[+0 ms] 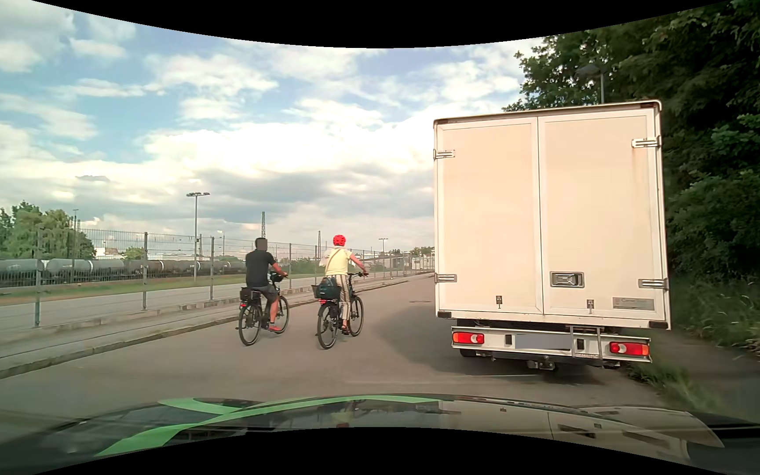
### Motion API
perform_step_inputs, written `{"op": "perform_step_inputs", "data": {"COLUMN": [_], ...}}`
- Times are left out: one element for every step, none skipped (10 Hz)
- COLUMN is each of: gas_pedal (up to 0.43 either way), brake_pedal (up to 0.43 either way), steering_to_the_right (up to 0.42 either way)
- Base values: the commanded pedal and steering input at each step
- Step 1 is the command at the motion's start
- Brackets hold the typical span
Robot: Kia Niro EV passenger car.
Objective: Follow the waypoints while adhering to traffic rules and regulations
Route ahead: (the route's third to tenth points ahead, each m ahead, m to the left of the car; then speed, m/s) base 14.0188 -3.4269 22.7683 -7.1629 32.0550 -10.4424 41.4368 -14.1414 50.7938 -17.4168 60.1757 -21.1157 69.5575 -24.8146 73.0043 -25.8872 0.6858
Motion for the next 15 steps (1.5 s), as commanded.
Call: {"op": "perform_step_inputs", "data": {"gas_pedal": [0.039, 0.039, 0.039, 0.039, 0.039, 0.039, 0.039, 0.039, 0.039, 0.039, 0.039, 0.039, 0.047, 0.059, 0.059], "brake_pedal": [0.000, 0.000, 0.000, 0.000, 0.000, 0.000, 0.000, 0.000, 0.000, 0.000, 0.000, 0.000, 0.000, 0.000, 0.000], "steering_to_the_right": [-0.962, -0.949, -0.933, -0.906, -0.866, -0.839, -0.808, -0.764, -0.732, -0.703, -0.670, -0.616, -0.549, -0.485, -0.421]}}
